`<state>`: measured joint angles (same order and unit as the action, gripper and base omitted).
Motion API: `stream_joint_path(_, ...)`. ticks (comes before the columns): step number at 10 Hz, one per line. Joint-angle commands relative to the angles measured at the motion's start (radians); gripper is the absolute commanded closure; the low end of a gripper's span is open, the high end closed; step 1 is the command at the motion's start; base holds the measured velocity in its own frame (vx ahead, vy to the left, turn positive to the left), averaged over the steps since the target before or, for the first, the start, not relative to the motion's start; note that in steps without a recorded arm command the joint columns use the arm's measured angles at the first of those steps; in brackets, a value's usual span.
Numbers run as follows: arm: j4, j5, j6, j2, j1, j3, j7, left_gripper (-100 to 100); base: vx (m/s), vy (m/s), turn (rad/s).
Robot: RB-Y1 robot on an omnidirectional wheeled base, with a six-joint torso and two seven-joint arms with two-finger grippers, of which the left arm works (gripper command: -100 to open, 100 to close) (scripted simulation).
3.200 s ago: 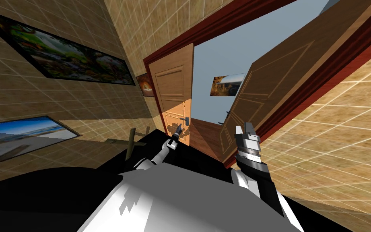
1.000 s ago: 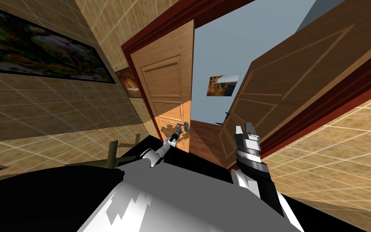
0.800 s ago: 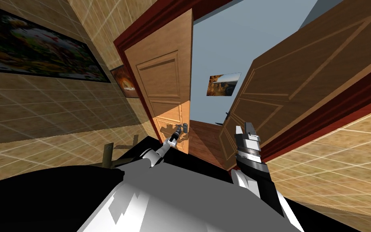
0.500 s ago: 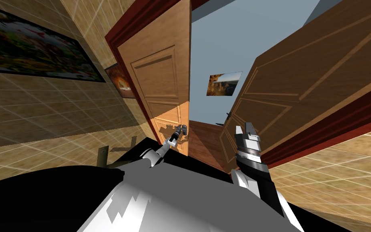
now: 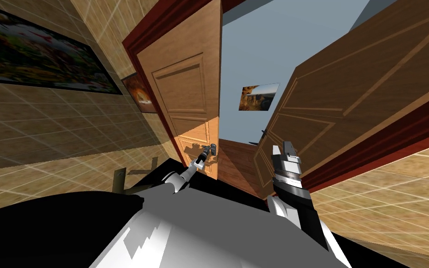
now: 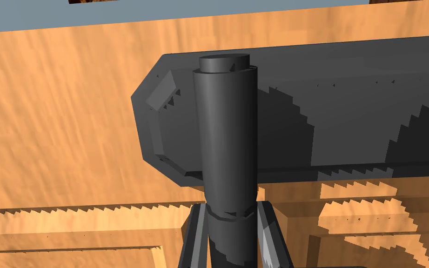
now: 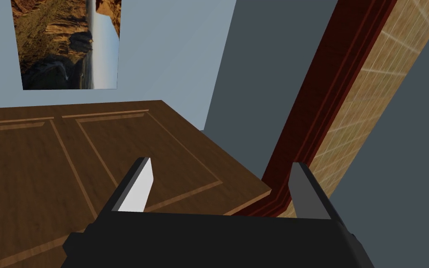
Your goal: Push the door open
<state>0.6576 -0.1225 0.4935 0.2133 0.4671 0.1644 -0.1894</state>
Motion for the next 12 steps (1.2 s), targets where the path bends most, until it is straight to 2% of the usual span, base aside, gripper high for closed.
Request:
stream_joint_path(1, 0.001, 0.000, 0.001, 0.000, 0.000, 0.000, -0.001, 100, 0.000, 0.000, 0.000)
stream_joint_path(8, -0.015, -0.016, 0.001, 0.016, -0.004, -0.061, 0.026, 100, 0.151, -0.077, 0.038)
stream_joint_path(12, -0.027, -0.029, 0.001, 0.030, -0.007, -0.110, 0.046, 100, 0.173, -0.095, 0.055)
